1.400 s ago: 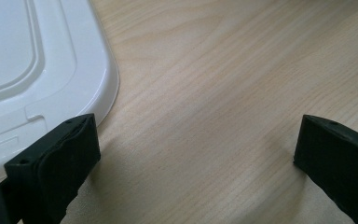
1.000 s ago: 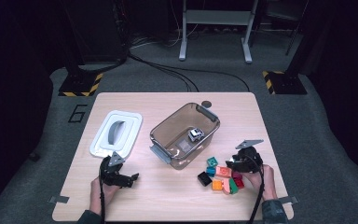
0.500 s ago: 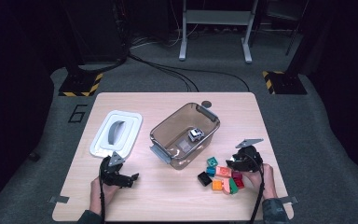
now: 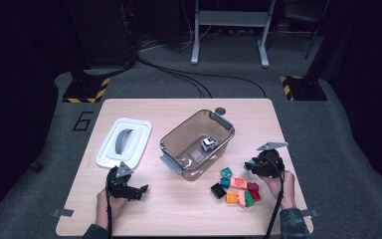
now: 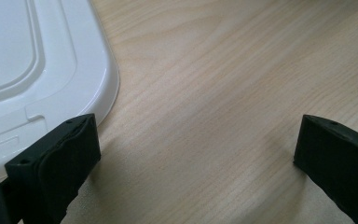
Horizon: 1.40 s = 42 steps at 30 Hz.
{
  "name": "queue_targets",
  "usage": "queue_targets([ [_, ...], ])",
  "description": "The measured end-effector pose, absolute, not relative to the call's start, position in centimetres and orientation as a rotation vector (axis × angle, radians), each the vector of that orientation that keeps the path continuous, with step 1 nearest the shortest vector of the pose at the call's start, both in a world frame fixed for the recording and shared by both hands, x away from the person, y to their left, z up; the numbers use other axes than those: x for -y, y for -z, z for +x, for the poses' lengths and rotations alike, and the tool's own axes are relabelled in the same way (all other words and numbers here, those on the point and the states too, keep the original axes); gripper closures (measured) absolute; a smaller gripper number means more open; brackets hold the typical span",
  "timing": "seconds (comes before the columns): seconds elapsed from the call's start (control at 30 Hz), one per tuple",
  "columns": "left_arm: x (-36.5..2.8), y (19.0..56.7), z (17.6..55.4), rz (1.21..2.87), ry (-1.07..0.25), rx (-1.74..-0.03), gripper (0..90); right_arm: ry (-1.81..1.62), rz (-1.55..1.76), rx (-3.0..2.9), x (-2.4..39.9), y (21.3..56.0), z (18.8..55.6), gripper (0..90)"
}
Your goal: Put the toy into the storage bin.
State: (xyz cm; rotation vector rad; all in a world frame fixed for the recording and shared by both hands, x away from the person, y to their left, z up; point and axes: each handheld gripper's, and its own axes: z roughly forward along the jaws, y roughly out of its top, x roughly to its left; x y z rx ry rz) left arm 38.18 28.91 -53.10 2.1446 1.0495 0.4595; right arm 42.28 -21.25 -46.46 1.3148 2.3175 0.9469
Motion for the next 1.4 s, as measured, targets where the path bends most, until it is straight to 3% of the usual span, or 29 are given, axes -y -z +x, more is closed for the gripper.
queue_targets([
  [0.43,-28.9,53.1,38.2,2.144,-0.459,-1.05,0.1,-0.985,1.331,-2.285,20.7,44.0,43.0,58.9],
  [0.9,-28.9,53.1,38.2,2.144,-0.459,-1.05,0.2,-1.037,1.31,-2.213,20.2,39.0,44.0,59.0],
  [1.4,-28.9,53.1,38.2,2.137,-0.464,-1.048,0.4,-1.072,1.235,-2.184,17.1,34.5,45.5,58.9],
])
